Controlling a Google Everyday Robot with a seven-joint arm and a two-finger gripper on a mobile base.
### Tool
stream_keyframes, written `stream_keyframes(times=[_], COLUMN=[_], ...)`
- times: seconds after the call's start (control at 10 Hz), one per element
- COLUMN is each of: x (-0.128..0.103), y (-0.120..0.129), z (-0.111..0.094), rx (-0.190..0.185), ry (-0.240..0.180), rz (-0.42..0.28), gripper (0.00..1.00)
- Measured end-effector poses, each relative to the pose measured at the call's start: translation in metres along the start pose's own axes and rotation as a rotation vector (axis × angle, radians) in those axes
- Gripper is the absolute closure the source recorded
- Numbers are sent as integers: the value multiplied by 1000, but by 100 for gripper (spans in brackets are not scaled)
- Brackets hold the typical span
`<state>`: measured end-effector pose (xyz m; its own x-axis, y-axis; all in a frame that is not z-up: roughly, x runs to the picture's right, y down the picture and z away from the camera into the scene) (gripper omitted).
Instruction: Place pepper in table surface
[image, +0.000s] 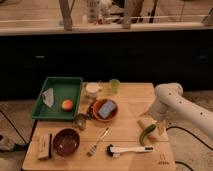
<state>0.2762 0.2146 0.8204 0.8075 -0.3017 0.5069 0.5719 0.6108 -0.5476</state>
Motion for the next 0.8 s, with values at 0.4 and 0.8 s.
stream_keyframes(times=[0.4,0.8], x=[3,2], y=[-3,-4], z=[0,0], rx=[29,28], ry=[-11,-12], rz=[-12,-13], gripper=[20,20])
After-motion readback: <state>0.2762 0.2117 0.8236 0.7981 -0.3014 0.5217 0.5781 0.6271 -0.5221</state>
